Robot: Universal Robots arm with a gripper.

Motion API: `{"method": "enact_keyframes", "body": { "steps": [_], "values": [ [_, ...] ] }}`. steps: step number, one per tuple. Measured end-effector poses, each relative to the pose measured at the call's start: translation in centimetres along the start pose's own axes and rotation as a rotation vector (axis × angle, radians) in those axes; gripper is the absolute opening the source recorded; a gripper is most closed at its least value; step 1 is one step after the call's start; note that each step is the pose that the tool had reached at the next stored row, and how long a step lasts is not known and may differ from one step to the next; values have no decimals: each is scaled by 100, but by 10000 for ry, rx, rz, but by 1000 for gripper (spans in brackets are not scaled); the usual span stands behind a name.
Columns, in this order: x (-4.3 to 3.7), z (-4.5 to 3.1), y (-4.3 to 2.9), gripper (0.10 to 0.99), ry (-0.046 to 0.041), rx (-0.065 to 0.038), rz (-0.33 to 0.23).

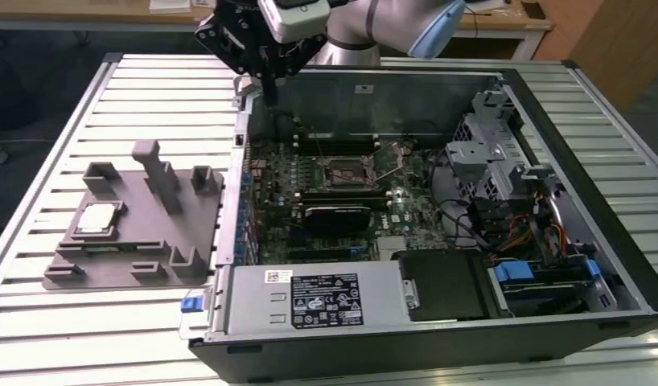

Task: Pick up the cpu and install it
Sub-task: 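Reach for the cpu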

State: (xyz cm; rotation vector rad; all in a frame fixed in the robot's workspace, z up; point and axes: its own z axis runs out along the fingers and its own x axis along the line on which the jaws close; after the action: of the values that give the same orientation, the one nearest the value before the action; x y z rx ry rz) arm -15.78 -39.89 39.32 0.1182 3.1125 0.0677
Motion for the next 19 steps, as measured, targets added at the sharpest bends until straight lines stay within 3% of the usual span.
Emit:
{"method": "enact_keyframes", "body": {
  "steps": [19],
  "values": [
    [395,-3,-30,106,0,0,-1]
  ]
}}
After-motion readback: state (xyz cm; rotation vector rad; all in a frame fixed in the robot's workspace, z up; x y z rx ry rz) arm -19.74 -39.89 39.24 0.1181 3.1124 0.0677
